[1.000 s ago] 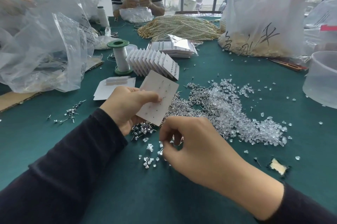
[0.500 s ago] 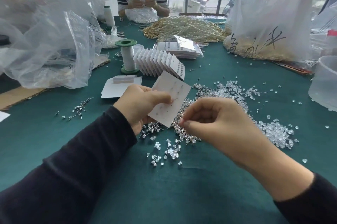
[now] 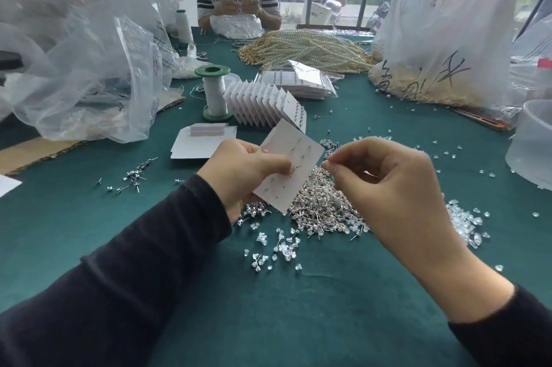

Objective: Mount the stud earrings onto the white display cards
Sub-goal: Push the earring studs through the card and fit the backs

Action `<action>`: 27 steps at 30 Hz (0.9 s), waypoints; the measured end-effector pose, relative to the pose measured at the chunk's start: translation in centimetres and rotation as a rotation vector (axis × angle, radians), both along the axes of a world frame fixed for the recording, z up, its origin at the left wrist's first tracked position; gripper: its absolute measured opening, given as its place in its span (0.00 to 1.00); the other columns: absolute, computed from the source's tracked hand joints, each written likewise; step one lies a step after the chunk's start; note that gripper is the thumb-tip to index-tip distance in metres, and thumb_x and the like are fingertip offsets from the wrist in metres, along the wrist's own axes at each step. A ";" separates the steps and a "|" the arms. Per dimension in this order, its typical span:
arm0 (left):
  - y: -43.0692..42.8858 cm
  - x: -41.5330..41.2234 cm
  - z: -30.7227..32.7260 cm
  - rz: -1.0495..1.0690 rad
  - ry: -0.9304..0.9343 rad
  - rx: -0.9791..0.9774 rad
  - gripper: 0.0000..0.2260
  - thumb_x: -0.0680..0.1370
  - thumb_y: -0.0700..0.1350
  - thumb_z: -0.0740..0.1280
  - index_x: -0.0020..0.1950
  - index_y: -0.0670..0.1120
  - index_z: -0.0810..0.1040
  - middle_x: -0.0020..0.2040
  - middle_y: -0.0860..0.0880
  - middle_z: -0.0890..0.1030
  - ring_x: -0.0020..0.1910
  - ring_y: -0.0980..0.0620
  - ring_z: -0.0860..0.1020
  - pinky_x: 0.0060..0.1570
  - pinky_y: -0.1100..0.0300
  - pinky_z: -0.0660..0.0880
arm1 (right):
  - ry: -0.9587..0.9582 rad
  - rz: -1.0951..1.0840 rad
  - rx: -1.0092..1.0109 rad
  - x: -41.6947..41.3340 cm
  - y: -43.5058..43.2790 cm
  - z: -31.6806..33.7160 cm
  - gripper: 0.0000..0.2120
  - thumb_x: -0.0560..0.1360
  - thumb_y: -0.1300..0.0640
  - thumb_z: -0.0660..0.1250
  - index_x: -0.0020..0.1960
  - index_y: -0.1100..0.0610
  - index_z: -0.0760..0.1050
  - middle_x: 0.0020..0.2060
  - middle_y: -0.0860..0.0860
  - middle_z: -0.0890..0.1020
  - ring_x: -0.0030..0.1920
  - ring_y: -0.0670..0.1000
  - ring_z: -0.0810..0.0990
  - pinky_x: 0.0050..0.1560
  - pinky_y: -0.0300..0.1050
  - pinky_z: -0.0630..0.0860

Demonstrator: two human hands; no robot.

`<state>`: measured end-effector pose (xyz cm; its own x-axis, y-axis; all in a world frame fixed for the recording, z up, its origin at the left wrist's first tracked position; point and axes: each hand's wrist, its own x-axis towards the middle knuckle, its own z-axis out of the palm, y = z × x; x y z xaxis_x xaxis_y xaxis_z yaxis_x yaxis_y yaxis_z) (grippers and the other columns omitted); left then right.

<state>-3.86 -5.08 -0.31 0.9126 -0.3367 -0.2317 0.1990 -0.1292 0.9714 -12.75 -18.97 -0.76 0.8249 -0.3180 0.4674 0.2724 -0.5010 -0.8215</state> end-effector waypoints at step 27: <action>-0.6 -1.2 0.2 -0.055 0.012 -0.069 0.04 0.69 0.32 0.69 0.40 0.39 0.76 0.33 0.44 0.80 0.26 0.52 0.79 0.32 0.60 0.77 | -0.107 -0.004 -0.141 0.8 0.8 -1.6 0.06 0.69 0.68 0.71 0.41 0.58 0.80 0.37 0.49 0.81 0.38 0.46 0.80 0.41 0.34 0.77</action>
<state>-5.11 -5.65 -0.12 0.8896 -0.4020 -0.2168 0.2047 -0.0733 0.9761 -11.99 -18.13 -2.36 0.7671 -0.2463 0.5924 0.3520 -0.6103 -0.7097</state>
